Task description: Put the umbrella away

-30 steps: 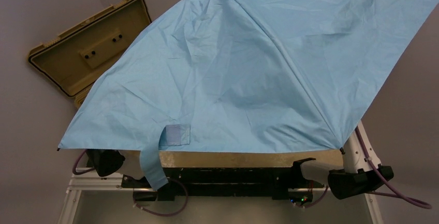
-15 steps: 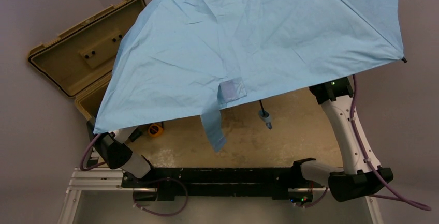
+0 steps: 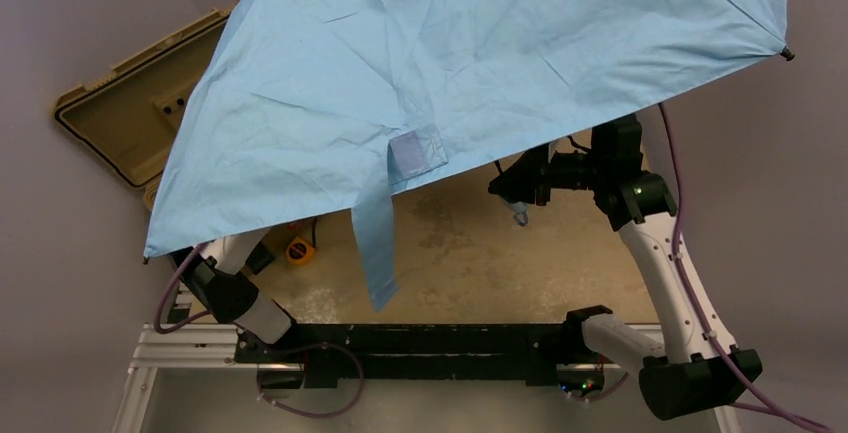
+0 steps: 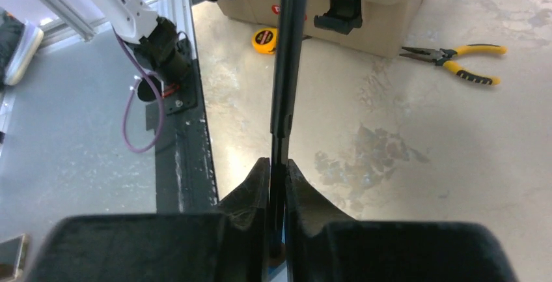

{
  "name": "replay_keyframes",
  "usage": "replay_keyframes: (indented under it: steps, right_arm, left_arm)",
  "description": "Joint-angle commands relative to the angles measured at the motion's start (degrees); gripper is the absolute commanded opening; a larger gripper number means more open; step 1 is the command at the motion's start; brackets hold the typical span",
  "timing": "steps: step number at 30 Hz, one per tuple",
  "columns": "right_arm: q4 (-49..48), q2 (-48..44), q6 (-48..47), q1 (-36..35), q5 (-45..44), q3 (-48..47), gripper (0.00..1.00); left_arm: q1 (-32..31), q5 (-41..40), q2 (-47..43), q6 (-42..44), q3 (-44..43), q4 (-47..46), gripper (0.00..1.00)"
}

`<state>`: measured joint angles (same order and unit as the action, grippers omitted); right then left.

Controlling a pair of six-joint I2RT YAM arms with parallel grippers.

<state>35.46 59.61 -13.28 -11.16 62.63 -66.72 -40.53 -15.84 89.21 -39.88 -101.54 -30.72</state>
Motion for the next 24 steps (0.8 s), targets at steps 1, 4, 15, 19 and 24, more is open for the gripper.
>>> replay_keyframes:
  steps: [1,4,15,19,24]
  right_arm:
    - [-5.57,-0.31,0.19,0.31,4.15,-1.14,0.0]
    - [-7.23,0.65,4.06,0.27,2.31,-4.6,0.0]
    - [-27.02,12.08,26.59,-3.09,-4.08,-23.41,0.0]
    - [-29.38,14.44,28.09,-6.02,-7.34,-24.53,0.0]
    - [-33.12,13.54,30.1,-6.07,-9.31,-24.82,0.0]
  left_arm:
    - [0.59,1.68,-2.26,-2.4,-1.4,-1.94,0.0]
    - [0.62,4.68,-3.33,-5.52,0.56,1.75,0.0]
    - [-2.66,31.05,0.62,-24.04,11.17,9.41,0.0]
    - [-6.64,32.35,1.78,-23.81,14.99,8.57,0.0]
    - [-9.1,31.7,2.2,-23.39,18.96,7.01,0.0]
